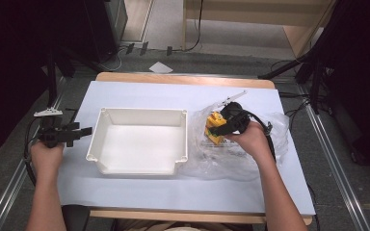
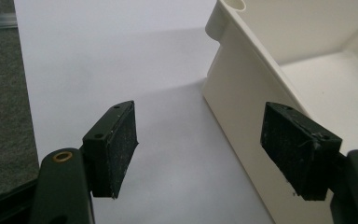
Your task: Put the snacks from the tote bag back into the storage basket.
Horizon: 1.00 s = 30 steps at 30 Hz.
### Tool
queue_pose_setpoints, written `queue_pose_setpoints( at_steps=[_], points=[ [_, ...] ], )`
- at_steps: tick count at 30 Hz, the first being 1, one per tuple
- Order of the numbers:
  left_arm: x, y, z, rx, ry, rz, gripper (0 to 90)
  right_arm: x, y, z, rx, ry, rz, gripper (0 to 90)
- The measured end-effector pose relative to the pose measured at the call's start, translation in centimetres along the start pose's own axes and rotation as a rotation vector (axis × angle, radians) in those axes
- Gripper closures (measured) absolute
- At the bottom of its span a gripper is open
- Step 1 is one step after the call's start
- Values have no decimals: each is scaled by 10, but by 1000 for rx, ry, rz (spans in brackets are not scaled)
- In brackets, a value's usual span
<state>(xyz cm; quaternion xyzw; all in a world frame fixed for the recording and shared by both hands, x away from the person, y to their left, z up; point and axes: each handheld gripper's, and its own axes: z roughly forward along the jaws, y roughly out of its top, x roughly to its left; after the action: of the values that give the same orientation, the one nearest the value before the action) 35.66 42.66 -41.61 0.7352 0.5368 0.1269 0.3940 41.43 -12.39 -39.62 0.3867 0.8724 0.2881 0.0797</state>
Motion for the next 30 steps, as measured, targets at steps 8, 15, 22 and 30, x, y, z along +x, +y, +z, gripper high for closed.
queue_pose_setpoints(
  at_steps=[8, 15, 22, 30],
  points=[
    [0, 0, 1, 3, -1, 2, 284, -2, -1, 9, -1, -12, 11, 443],
    [-1, 0, 1, 6, -5, 6, 283, -3, -2, 11, -18, -13, 10, 480],
    [0, 0, 1, 2, -4, 0, 283, 1, -1, 11, -24, -50, -27, 512],
    [-1, 0, 2, 1, -6, -1, 283, 1, -1, 10, -20, -51, -35, 517]
  ],
)
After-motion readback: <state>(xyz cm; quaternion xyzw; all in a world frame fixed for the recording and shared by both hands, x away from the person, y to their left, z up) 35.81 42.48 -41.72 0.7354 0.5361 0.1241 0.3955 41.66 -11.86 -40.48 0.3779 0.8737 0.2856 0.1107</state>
